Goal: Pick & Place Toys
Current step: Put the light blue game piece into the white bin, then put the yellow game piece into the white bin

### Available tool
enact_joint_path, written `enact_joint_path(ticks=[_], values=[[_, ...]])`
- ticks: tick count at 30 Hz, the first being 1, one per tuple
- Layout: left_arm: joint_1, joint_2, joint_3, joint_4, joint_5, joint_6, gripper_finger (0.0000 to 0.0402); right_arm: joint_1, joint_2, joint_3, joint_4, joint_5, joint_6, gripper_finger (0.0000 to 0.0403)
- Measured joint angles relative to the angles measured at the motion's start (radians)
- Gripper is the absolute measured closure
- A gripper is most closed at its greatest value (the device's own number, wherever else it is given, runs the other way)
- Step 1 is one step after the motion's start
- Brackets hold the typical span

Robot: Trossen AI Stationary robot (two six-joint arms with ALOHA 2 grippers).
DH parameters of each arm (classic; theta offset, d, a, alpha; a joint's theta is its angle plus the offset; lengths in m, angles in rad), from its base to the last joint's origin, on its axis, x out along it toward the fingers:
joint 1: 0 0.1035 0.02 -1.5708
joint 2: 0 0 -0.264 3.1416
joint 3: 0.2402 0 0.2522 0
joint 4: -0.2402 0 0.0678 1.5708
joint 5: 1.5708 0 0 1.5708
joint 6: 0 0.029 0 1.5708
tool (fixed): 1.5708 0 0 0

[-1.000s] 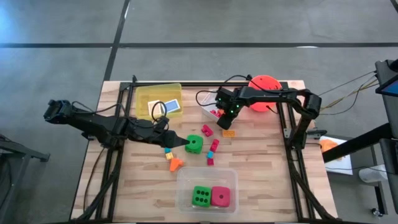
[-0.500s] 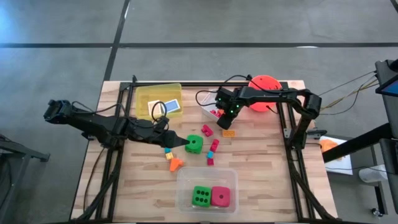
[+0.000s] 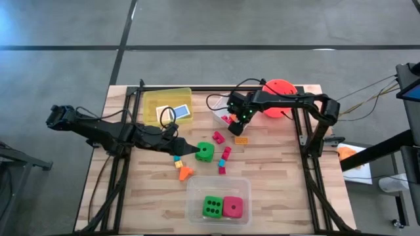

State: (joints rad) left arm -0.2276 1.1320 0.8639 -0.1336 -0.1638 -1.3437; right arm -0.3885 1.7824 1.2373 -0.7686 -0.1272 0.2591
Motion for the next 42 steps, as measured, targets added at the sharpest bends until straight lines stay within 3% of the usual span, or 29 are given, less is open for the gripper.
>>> enact_joint_path(ticks=[15,24,29,34,37,42], values=[[0.0,0.0,0.0,0.0,0.0,0.0,0.0009,0.0,-0.129,0.012,-0.012,-0.016,0.008,0.0186],[0.0,0.0,0.0,-0.002,0.0,0.0,0.0009,0.05,-0.279,-0.014,-0.142,0.012,0.028,0.0193],[0.0,0.0,0.0,-0.004,0.0,-0.014,0.0009,0.134,-0.476,-0.185,-0.092,0.032,0.071,0.0193],[0.0,0.0,0.0,-0.035,0.0,-0.026,0.0009,0.21,-0.661,-0.466,0.209,0.054,0.199,0.0193],[0.001,0.0,0.0,-0.056,0.0,-0.026,0.0009,0.253,-0.704,-0.599,0.393,0.13,0.319,0.0193],[0.007,0.0,0.0,-0.061,0.001,-0.026,0.0009,0.277,-0.676,-0.693,0.468,0.254,0.61,0.0193]])
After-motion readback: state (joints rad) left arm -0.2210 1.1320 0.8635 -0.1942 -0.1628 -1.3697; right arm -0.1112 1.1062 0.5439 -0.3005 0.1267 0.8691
